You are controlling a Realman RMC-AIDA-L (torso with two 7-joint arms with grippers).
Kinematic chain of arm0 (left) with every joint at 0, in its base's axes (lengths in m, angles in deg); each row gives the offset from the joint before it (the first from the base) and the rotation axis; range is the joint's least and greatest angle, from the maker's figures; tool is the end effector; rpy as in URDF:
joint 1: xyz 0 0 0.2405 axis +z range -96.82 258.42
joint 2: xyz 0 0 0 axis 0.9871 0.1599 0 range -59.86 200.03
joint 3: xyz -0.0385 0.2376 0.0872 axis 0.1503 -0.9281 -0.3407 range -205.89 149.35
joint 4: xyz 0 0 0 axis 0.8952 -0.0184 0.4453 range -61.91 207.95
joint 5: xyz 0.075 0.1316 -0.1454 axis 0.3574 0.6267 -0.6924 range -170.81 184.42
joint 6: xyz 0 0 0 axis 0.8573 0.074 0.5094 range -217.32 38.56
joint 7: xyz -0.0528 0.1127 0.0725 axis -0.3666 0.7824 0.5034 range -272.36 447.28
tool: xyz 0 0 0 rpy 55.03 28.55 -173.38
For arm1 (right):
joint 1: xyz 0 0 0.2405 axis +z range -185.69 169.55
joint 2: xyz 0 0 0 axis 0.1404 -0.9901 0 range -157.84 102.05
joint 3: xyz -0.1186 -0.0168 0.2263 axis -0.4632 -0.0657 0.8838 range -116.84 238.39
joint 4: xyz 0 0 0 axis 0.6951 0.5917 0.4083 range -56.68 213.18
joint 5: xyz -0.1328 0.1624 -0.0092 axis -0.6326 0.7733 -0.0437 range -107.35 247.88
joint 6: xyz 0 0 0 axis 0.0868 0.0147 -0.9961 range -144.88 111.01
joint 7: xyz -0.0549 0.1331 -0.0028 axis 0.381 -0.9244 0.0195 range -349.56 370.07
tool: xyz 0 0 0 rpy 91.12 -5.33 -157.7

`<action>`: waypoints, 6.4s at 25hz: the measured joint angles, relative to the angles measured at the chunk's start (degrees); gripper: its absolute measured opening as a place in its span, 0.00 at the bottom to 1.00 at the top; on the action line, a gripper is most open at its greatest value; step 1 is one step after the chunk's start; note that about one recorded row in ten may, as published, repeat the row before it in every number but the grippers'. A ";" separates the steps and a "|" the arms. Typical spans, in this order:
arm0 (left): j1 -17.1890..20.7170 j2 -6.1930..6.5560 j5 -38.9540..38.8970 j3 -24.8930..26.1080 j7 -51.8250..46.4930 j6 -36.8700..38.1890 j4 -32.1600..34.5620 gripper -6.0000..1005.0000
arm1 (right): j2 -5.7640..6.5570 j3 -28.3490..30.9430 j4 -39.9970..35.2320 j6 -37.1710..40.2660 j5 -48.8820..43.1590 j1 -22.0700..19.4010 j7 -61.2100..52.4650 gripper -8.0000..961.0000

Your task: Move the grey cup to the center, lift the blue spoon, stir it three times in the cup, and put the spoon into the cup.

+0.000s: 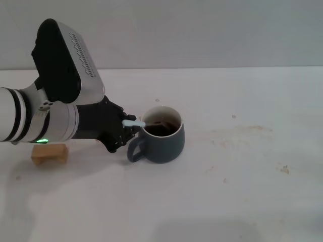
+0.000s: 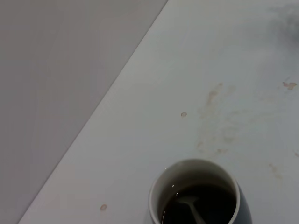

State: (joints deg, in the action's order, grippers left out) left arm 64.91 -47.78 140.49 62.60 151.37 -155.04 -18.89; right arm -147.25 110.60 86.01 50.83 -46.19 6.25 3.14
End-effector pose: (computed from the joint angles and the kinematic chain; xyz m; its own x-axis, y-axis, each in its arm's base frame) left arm -0.1714 0.3332 0.0024 0.9916 0.1150 -0.0593 0.0702 -0.8633 -0.4998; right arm 0.4083 0.2582 0.0167 0.6617 -0.0381 -0.7488 -0.7197 0.2481 -0.6485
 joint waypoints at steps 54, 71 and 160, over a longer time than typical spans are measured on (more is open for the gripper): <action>1.07 -0.21 -0.20 -2.94 -0.50 -1.25 -2.65 0.18 | -0.03 -0.09 0.29 -0.13 -0.18 0.36 0.00 0.01; -0.47 -0.12 -0.15 1.92 0.87 -0.85 1.16 0.18 | -0.06 -0.89 0.49 -0.08 -0.26 0.42 0.00 0.01; 9.76 0.37 27.97 -12.37 -63.47 134.94 67.73 0.78 | 0.00 -9.83 0.46 11.64 -0.25 -1.18 0.00 0.01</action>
State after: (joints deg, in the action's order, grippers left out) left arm 74.68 -47.41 168.46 50.22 87.91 -20.11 48.84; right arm -147.25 100.77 86.47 62.46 -46.44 5.08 3.13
